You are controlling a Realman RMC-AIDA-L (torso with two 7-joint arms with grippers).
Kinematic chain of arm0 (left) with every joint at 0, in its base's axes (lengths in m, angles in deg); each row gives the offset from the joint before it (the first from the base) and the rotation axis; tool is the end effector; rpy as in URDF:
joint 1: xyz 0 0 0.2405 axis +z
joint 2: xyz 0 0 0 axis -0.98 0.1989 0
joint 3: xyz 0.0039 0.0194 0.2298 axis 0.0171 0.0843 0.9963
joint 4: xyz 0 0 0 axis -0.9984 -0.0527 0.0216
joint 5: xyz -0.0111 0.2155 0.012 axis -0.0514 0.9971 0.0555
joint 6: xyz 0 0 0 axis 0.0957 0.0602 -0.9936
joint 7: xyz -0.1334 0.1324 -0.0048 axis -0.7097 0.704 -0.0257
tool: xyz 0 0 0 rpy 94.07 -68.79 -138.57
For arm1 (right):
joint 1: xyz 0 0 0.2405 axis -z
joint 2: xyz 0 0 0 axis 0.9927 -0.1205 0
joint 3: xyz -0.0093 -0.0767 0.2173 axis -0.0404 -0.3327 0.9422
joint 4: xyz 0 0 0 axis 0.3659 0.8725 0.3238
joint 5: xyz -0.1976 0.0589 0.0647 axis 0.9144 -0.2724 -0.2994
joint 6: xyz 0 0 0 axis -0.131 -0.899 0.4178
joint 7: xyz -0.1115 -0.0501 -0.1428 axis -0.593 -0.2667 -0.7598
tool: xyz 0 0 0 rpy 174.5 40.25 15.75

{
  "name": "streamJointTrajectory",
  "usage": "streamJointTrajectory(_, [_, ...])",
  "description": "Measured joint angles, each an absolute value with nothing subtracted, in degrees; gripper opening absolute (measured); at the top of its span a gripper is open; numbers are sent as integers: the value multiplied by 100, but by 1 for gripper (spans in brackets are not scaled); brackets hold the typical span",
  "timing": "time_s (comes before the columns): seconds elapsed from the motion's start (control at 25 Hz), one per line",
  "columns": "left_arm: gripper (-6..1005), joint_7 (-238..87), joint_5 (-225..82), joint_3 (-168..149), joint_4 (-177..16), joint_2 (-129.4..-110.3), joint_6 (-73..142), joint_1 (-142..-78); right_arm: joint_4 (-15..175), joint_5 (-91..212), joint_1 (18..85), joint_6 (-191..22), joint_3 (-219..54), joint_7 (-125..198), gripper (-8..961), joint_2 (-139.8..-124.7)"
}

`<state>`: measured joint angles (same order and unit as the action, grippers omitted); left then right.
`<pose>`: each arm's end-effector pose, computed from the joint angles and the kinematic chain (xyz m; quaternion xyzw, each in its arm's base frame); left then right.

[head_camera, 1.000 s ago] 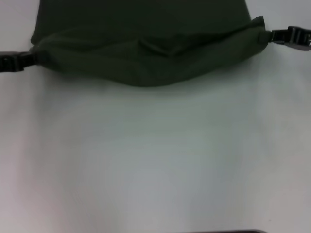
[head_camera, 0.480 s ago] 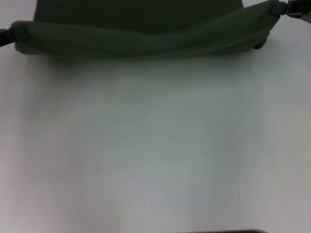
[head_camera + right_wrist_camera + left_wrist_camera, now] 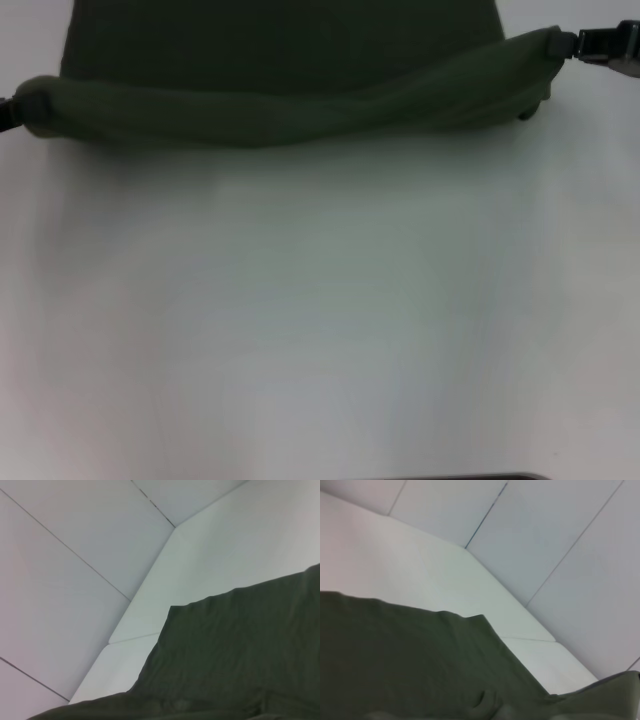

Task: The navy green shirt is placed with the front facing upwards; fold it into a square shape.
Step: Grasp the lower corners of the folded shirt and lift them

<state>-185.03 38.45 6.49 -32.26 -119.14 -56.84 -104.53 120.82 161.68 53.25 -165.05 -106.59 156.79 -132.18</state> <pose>-0.2772 0.3310 0.0819 -0.8347 -0.4416 -0.2764 0.1786 0.2576 0.3701 0.0611 -0.7911 0.5205 0.2842 0.1501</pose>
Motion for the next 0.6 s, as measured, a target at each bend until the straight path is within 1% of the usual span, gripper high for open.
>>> streamJointTrajectory(0.28, [48, -18350, 3853, 664, -3245, -11884, -5720, -10157, 12074, 16149, 5819, -16757, -10606, 15293, 10, -13365])
streamJointTrajectory(0.6, [51, -18214, 3994, 744, -3257, -11866, -6013, -10028, 12074, 16139, 6231, -17321, -10290, 14863, 10, -13451])
